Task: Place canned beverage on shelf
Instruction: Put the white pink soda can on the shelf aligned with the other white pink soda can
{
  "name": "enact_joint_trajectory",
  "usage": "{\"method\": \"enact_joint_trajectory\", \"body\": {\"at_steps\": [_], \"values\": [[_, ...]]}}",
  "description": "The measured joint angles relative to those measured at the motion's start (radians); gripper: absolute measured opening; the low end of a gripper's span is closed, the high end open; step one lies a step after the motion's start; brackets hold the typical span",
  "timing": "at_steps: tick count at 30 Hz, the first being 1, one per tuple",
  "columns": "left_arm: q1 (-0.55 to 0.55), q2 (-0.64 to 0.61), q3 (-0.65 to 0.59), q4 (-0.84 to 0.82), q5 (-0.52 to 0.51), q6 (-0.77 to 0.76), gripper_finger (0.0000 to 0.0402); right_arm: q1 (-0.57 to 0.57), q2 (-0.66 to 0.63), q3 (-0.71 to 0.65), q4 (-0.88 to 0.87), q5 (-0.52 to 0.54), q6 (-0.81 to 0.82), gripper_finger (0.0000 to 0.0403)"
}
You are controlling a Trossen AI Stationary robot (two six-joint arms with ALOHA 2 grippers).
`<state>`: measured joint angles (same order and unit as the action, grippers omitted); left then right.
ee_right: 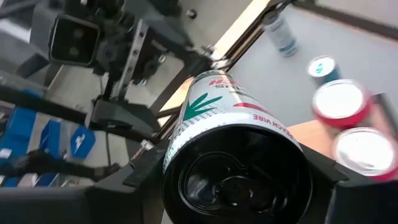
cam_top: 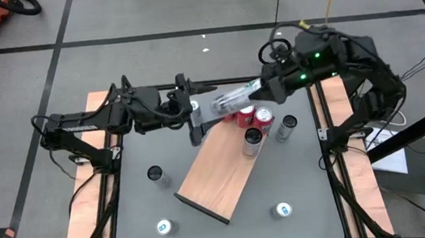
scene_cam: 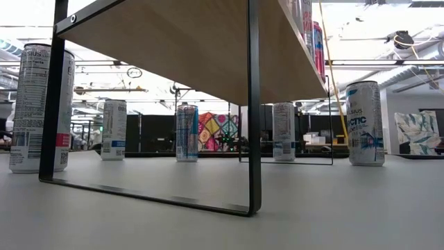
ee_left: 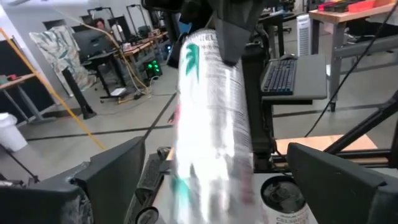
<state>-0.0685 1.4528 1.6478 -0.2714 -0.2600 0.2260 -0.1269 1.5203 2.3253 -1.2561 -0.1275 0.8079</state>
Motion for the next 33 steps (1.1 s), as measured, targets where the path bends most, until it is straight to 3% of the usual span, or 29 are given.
{"method": "enact_joint_trajectory", "body": {"at_steps": [7,11,21,28,33], "values": [[-0.017,0.0,0.0,-0.075,-0.005,-0.016,0.0398,0.028,0.035,0.0,0.051,0.003,-0.036,0.023],[-0.027,0.0,0.0,-0.089,-0.007,-0.113,0.0398,0.039,0.046,0.0,0.07,0.0,-0.123,0.023],[-0.026,-0.025,0.0,-0.085,-0.019,-0.396,0.0398,0.07,0.05,0.0,0.099,-0.004,-0.479,0.023],[0.026,-0.032,0.0,-0.091,0.109,-0.526,0.0398,0.077,0.049,0.0,0.132,-0.004,-0.716,0.023],[0.086,-0.032,0.0,-0.092,0.273,-0.598,0.0398,0.077,0.05,0.0,0.132,-0.003,-0.884,0.023]]}}
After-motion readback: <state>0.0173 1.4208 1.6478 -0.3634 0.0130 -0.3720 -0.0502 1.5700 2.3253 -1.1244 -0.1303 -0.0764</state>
